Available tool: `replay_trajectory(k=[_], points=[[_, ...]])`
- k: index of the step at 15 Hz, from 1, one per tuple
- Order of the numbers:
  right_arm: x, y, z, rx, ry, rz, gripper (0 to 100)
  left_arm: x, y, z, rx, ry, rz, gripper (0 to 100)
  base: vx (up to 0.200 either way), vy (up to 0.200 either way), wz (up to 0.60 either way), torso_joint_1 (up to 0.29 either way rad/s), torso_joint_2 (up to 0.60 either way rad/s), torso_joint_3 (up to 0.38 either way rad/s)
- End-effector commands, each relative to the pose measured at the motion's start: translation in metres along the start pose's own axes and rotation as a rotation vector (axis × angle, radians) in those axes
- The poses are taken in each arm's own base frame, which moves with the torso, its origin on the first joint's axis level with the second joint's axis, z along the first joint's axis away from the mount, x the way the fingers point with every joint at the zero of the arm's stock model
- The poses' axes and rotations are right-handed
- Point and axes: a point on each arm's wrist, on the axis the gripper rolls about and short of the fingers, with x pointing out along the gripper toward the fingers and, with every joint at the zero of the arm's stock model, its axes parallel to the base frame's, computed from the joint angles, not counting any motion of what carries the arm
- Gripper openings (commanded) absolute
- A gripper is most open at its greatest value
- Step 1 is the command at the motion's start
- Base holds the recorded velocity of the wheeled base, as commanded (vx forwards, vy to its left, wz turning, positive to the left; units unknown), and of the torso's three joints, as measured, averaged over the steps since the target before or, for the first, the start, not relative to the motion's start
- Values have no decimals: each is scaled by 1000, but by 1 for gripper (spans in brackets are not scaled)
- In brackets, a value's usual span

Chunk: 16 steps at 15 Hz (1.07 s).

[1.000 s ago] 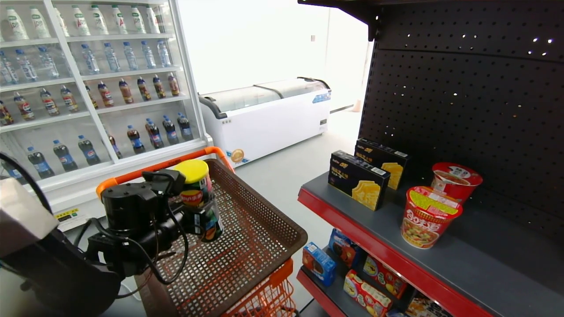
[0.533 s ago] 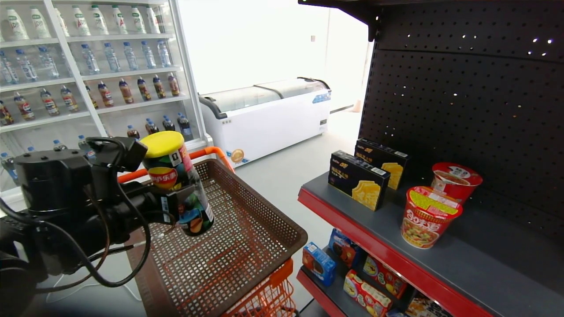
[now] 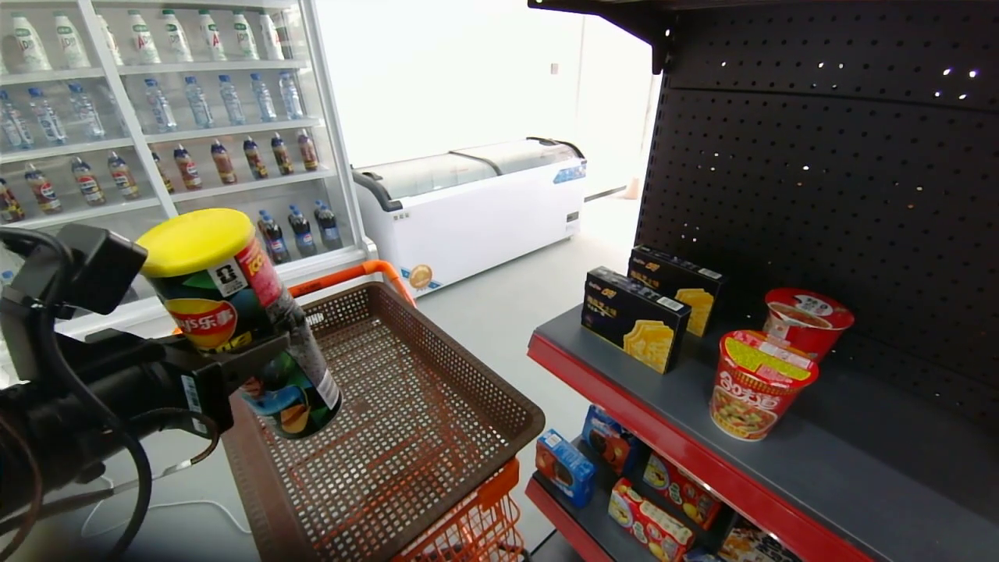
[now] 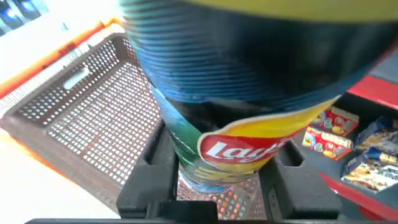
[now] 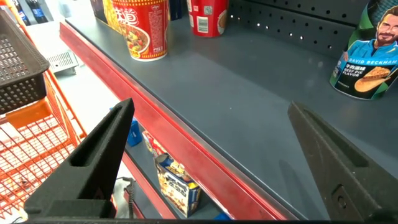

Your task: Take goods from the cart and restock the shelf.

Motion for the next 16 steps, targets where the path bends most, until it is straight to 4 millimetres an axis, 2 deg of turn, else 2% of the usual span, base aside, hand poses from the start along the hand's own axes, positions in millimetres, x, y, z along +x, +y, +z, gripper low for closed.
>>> replay_trajectory(k=[1,4,7,9,16], points=[[0,0,0,0,1,-1,100,-16,-3,5,-22,-51,-15,0,0,0,0,0,0,0],[0,0,0,0,-1,0,100,-17,-11,4,-32,-48,-61,0,0,0,0,0,0,0],[0,0,0,2,1,-1,100,-38,-12,6,-28,-96,-76,0,0,0,0,0,0,0],[0,0,0,0,1,3,100,-50,-12,2,-28,-56,-76,0,0,0,0,0,0,0],[0,0,0,0,-1,3,100,-54,-11,3,-32,-52,-65,0,0,0,-600,2,0,4]])
